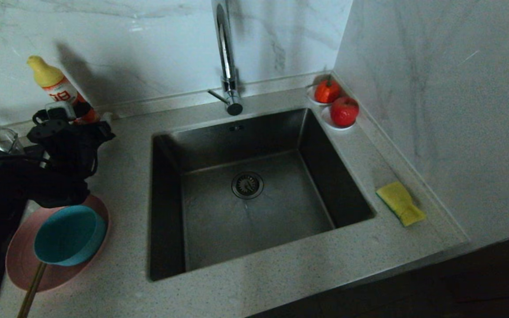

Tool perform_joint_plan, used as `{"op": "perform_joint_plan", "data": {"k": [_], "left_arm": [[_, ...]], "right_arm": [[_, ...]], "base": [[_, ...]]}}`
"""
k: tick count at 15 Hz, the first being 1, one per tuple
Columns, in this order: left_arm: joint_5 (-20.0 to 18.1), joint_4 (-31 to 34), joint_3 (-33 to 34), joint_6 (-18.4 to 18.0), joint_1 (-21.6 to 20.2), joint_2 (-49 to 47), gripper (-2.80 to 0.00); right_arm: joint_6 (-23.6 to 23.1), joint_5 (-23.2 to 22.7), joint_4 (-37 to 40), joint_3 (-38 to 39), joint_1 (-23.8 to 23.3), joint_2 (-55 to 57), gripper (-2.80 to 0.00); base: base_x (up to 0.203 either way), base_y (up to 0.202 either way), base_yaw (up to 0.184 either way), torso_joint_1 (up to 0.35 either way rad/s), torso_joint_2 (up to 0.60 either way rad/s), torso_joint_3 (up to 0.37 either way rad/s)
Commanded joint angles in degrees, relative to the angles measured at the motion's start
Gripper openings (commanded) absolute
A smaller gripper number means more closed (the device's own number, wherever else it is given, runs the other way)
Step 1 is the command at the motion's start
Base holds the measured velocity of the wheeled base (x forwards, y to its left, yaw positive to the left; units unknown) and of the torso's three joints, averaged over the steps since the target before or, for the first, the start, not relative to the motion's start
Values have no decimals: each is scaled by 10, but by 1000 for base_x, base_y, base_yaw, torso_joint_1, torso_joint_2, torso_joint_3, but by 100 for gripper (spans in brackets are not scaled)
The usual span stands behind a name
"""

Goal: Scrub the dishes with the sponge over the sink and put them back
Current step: Place the dish soap on the table, then turn on the faucet

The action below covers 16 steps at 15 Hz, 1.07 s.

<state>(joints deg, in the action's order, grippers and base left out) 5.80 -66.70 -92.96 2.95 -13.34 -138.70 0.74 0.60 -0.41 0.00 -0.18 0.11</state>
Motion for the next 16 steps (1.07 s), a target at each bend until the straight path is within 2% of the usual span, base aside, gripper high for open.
{"op": "perform_joint_plan", "data": {"k": [1,6,16], "left_arm": [[0,-10,21,0,0,14,0],[2,-13,41,7,0,66,0],[0,15,66,6,0,246,0]], "right_arm": [[0,0,0,0,0,0,-280],[0,0,0,0,0,0,-280],[0,0,0,0,0,0,-280]], "base": [[0,0,0,0,0,0],[0,0,0,0,0,0],[0,0,0,0,0,0]]}}
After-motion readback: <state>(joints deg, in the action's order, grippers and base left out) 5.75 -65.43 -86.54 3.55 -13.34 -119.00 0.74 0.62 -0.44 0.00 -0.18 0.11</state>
